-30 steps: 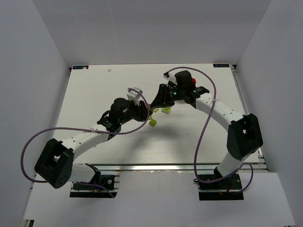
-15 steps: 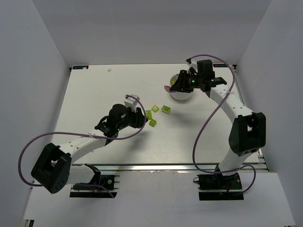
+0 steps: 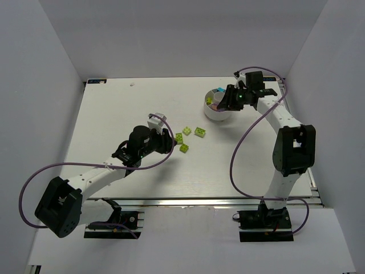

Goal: Sort the legos into containers by color

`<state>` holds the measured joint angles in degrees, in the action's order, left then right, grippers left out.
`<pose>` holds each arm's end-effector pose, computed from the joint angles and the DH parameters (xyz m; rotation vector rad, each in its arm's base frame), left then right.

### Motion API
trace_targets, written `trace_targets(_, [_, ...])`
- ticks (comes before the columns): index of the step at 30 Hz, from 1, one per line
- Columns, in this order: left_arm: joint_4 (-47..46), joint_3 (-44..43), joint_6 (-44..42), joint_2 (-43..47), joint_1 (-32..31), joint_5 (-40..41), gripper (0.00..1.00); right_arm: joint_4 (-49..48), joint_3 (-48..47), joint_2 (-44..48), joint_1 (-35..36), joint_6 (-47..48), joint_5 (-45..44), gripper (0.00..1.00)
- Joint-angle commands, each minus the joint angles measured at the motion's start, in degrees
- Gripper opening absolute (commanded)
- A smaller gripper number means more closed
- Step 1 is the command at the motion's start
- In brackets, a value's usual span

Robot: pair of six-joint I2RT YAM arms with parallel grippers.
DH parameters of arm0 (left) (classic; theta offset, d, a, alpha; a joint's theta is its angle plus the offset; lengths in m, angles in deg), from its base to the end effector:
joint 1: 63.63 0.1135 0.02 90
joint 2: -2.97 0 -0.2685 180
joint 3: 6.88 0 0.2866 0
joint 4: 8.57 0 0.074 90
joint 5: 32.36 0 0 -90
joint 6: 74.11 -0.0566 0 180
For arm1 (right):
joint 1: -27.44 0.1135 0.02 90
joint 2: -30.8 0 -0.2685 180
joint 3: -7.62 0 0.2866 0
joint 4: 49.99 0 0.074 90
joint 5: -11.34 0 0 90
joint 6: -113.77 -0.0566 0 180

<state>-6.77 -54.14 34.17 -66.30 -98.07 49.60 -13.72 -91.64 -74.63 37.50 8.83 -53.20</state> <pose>0.2509 -0.1816 0.2047 0.3821 2.0216 -0.7242 0.4572 0.1058 0.2571 -0.1321 2.3306 0.7339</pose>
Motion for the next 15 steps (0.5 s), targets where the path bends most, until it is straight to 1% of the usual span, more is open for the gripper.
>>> trace_targets(1, [0.4, 0.4, -0.2, 1.9, -0.1, 0.6, 0.12, -0.1, -4.3, -0.7, -0.3, 2.1, -0.9, 0.00])
trace_targets(8, [0.4, 0.4, 0.0, 2.0, -0.1, 1.0, 0.12, -0.3, -6.6, -2.9, -0.6, 3.1, -2.3, 0.01])
trace_targets(12, [0.4, 0.0, 0.1, 2.0, -0.1, 0.9, 0.12, -0.4, -6.8, -3.8, -0.7, 3.6, -3.3, 0.11])
trace_targets(15, [0.4, -0.1, 0.1, 2.1, 0.0, 0.8, 0.12, -0.2, -6.8, -4.3, -0.8, 4.0, -3.4, 0.15])
